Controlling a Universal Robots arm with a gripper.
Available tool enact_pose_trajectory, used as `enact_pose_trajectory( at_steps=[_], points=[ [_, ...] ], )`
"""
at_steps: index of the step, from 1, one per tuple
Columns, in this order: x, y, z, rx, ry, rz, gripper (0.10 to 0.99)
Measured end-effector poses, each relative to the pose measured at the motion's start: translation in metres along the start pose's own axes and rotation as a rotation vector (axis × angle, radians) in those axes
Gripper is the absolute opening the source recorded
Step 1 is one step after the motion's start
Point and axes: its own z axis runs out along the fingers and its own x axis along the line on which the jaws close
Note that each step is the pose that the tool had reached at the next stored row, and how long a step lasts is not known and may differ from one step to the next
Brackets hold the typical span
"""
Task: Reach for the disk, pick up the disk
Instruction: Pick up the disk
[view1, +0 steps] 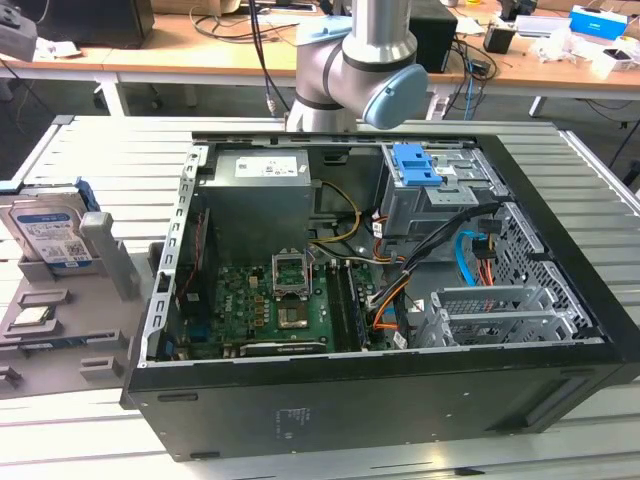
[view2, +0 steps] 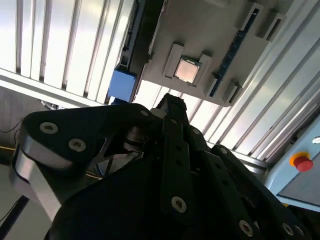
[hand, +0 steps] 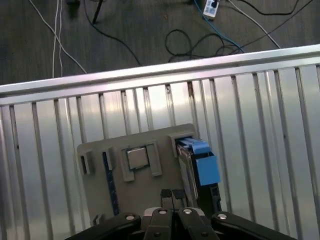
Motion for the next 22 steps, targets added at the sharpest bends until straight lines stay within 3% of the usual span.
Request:
enact_pose_trajectory(
  at_steps=[8, 22],
  points=[
    [0.0000, 0.0000, 0.0000, 0.000, 0.0046, -0.117, 0.106],
    [0.0000, 0.0000, 0.0000, 0.000, 0.0106, -0.269, 0.106]
  ],
)
